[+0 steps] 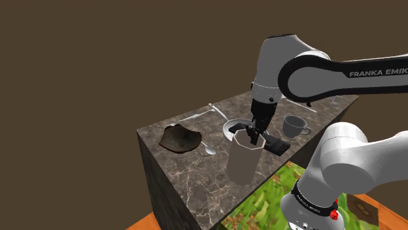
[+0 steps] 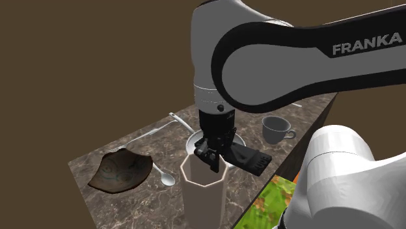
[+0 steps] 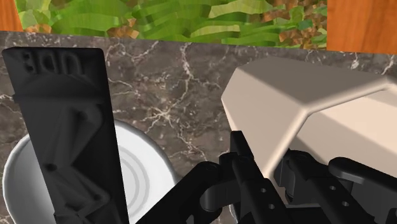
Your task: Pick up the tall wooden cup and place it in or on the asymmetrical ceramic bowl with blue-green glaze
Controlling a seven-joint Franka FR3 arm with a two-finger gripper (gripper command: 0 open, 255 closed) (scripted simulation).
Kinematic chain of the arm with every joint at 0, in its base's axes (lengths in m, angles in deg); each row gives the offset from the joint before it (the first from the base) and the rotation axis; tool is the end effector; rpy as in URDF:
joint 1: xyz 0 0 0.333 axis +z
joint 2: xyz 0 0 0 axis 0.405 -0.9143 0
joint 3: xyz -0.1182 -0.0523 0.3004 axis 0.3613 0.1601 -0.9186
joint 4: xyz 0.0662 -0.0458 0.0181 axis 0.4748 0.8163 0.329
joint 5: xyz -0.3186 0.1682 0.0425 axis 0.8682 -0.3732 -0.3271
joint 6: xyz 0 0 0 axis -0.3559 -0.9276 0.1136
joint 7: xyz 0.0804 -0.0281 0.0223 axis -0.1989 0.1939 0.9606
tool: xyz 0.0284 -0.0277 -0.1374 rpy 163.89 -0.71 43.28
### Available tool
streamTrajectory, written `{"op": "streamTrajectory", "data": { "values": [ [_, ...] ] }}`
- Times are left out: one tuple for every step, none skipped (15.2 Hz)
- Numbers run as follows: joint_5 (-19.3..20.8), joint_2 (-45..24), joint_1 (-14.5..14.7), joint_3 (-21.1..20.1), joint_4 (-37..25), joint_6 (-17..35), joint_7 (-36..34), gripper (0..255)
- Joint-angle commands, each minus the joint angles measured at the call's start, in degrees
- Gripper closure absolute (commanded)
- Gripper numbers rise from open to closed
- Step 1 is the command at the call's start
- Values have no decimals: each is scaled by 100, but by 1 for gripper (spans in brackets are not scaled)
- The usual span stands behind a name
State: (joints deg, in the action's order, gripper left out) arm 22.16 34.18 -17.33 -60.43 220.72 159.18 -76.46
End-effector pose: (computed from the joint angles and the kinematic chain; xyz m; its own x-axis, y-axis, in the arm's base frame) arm 0.2046 0.0469 0.4055 0.9924 -0.1009 -0.0701 -0.1018 -0.9948 -0.0099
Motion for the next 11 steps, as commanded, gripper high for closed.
{"op": "streamTrajectory", "data": {
  "values": [
    [21, -9, -14, 19, -162, -153, 5, 255],
    [27, -2, -17, 24, -236, -234, 2, 255],
    [33, 3, -19, 29, -311, -314, 0, 255],
    [38, 6, -21, 34, -387, -392, -3, 255],
    [44, 7, -24, 39, -463, -470, -5, 255],
    [49, 7, -26, 44, -540, -547, -7, 255],
    [54, 5, -28, 49, -618, -622, -10, 255],
    [59, 1, -31, 54, -697, -697, -12, 255],
    [64, -4, -33, 58, -776, -771, -14, 255],
    [69, -11, -35, 63, -856, -845, -16, 255],
    [74, -19, -37, 67, -936, -917, -18, 255]
  ]
}}
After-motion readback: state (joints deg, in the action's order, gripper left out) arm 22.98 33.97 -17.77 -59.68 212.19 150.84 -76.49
